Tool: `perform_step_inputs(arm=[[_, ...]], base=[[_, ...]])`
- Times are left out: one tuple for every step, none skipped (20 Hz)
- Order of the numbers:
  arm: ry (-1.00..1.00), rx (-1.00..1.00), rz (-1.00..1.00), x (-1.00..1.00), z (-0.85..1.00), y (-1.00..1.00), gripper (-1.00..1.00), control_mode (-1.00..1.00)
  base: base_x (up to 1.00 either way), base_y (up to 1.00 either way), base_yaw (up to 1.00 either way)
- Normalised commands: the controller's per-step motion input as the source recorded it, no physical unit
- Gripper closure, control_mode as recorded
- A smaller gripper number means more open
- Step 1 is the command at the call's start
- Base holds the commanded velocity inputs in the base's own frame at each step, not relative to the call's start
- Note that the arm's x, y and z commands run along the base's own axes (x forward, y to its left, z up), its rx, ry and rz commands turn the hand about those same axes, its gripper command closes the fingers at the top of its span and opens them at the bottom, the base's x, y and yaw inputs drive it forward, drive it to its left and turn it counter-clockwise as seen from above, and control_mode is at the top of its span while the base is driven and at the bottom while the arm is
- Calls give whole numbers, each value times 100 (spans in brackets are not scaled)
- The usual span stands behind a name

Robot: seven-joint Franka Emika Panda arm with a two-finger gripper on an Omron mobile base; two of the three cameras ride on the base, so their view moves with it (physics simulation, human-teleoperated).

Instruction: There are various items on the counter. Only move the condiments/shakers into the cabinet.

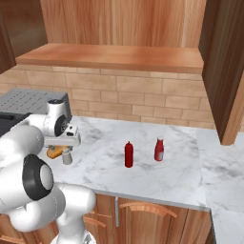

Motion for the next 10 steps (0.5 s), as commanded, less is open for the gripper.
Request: perform_step_inputs(arm=[[0,0,0,11,-19,0,-100,-100],[-2,0,0,0,-16,0,-100,-100],[-7,0,0,0,-16,0,-100,-100],[-9,0,0,0,-17,0,-100,-100],[-12,0,0,0,-19,0,-100,-100],[-12,0,0,1,-16,0,-100,-100],[-12,0,0,4,-16,0,-100,-100],[-12,0,0,2,-16,0,-100,-100],[-10,0,0,3,-16,0,-100,-100],[-7,0,0,1,-15,0,-100,-100]], base=[[0,0,0],[0,0,0],[0,0,0],[0,0,0],[0,0,0],[0,0,0],[0,0,0],[0,0,0],[0,0,0],[0,0,0]])
